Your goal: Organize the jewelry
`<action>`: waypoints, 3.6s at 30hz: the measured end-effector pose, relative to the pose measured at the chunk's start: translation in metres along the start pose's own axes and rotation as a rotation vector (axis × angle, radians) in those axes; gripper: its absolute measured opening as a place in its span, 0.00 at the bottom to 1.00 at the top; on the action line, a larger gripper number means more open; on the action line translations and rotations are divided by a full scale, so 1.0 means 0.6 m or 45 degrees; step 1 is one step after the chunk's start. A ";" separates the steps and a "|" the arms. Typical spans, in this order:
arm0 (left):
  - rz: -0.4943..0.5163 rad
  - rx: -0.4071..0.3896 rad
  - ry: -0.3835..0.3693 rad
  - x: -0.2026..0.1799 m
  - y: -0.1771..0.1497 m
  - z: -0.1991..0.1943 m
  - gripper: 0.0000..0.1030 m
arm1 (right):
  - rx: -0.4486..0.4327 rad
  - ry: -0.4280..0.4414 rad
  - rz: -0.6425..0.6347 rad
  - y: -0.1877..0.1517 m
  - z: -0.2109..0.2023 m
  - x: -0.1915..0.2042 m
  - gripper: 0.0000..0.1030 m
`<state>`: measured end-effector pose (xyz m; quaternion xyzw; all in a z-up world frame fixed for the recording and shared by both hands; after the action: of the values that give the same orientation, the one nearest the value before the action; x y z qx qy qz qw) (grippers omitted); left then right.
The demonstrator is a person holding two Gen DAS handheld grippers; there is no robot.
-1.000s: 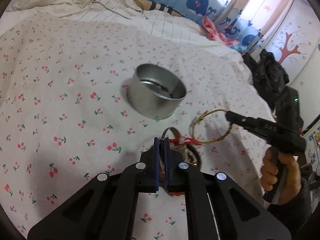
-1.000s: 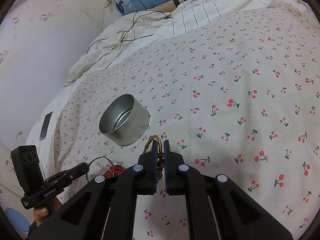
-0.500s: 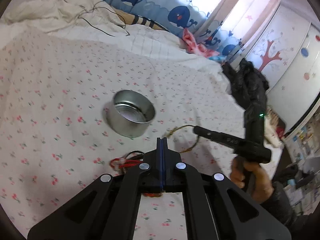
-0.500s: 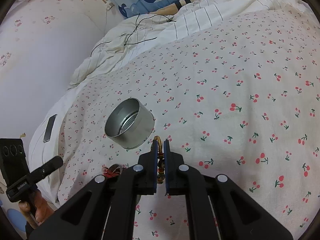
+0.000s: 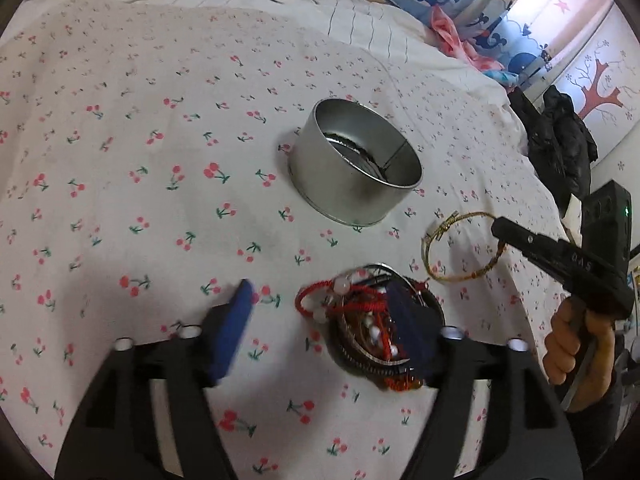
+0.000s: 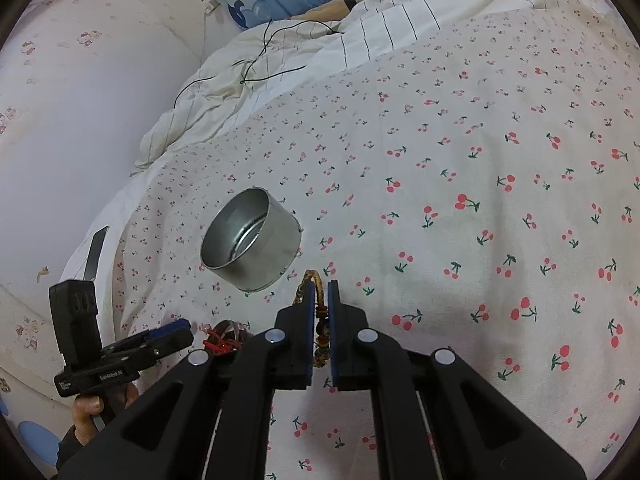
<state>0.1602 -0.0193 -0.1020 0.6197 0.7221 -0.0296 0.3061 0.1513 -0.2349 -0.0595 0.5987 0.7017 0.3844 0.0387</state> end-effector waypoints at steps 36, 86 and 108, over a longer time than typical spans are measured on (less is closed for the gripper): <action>0.124 -0.165 -0.220 -0.111 0.088 -0.120 0.03 | -0.249 0.144 -0.092 0.080 -0.070 0.077 0.06; -0.012 -0.278 -0.016 -0.058 0.226 -0.045 0.57 | -0.046 0.006 -0.206 0.133 0.147 0.138 0.06; 0.277 0.105 0.173 -0.033 0.025 0.033 0.64 | 0.039 -0.072 -0.291 0.007 0.044 0.087 0.35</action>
<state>0.1828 -0.0415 -0.1032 0.7070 0.6679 0.0163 0.2320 0.1537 -0.1764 -0.0546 0.5259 0.7697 0.3498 0.0927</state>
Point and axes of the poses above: each gripper's, at about its wrist camera, not at the fingertips, and z roughly the way its jaws point, x to its left, y to its top, the point moved 9 cm from there along z, roughly the way its jaws point, and after that the axes turned 14 degrees about -z, right-handed, at the moved point
